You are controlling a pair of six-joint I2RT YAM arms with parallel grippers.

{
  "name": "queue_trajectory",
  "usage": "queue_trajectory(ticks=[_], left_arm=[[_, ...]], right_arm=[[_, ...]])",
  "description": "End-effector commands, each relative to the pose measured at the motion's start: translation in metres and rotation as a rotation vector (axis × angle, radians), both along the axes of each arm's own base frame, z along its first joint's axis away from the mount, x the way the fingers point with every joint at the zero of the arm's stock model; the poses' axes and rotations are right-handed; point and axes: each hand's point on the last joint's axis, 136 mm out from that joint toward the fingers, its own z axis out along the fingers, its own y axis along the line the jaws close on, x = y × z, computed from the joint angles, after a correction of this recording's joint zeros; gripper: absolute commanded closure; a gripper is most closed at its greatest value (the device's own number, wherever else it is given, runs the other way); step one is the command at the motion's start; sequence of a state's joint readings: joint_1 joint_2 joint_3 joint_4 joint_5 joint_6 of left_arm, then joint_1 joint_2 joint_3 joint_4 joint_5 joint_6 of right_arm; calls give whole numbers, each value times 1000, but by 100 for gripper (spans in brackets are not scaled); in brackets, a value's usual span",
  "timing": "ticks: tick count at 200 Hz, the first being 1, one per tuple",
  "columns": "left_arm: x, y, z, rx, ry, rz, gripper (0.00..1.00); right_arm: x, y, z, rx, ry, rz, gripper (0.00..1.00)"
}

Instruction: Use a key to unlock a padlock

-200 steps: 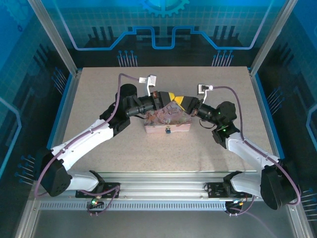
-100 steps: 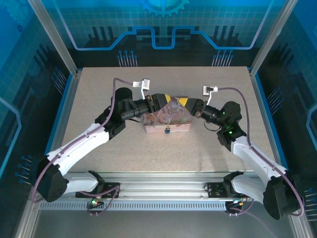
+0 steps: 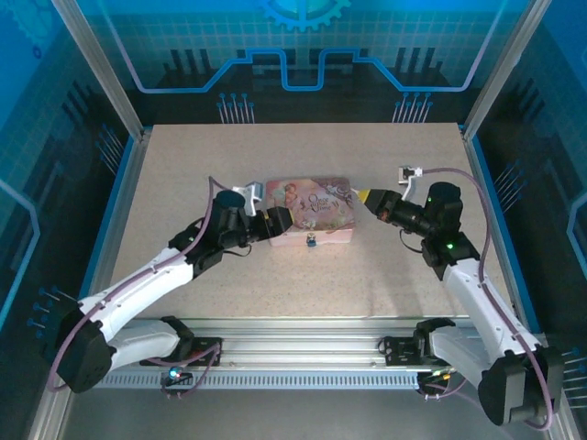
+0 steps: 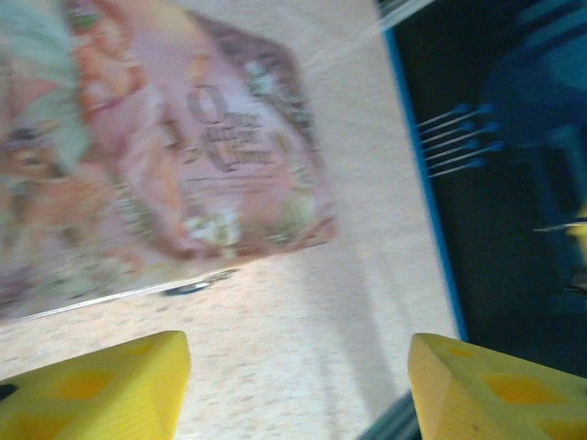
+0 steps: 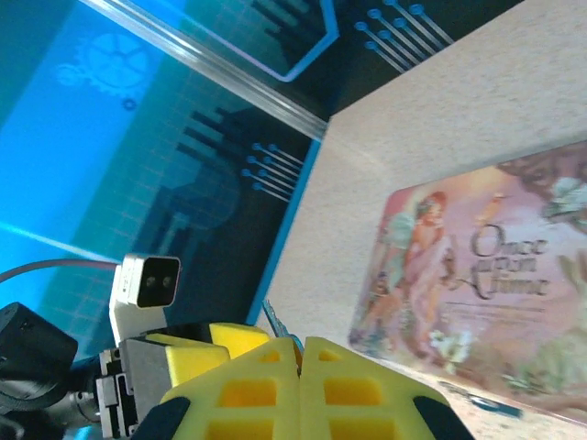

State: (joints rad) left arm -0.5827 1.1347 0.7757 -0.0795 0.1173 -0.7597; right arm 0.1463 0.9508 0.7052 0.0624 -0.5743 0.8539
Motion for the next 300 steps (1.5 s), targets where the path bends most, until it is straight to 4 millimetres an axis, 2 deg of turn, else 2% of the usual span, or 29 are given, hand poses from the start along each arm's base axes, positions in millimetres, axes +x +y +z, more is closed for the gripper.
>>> queue_trajectory(ticks=[1,25,52,106,157,197,221,226,229,253,256,260,300], left_arm=[[13,29,-24,115,17,117,32],[33,42,-35,126,28,178,30],[60,49,-46,147,45,214,28],[111,40,-68,176,82,180,27],[138,21,-83,178,109,104,29],[142,3,-80,119,100,34,29],[140,4,-67,113,77,31,27],[138,5,-64,111,69,33,26],[136,6,-62,109,65,34,25],[118,12,-46,91,38,37,18],[116,13,-44,87,33,38,11],[111,14,-42,82,31,35,8],[64,12,-28,57,-10,-19,2]], right_arm=[[-1,-20,-24,-158,43,-58,100],[0,-28,-44,-188,83,-76,100],[-2,-31,-55,-184,105,-80,100],[-1,-41,-67,-242,121,-107,100],[8,-45,-71,-275,120,-109,100],[31,-42,-64,-297,103,-93,100],[49,-36,-60,-322,96,-69,100],[51,-35,-64,-333,106,-61,100],[57,-34,-56,-337,87,-63,100],[78,-31,-51,-378,78,-62,100],[81,-31,-52,-383,82,-64,100],[84,-31,-53,-388,86,-68,100],[122,-26,-59,-446,113,-76,100]])
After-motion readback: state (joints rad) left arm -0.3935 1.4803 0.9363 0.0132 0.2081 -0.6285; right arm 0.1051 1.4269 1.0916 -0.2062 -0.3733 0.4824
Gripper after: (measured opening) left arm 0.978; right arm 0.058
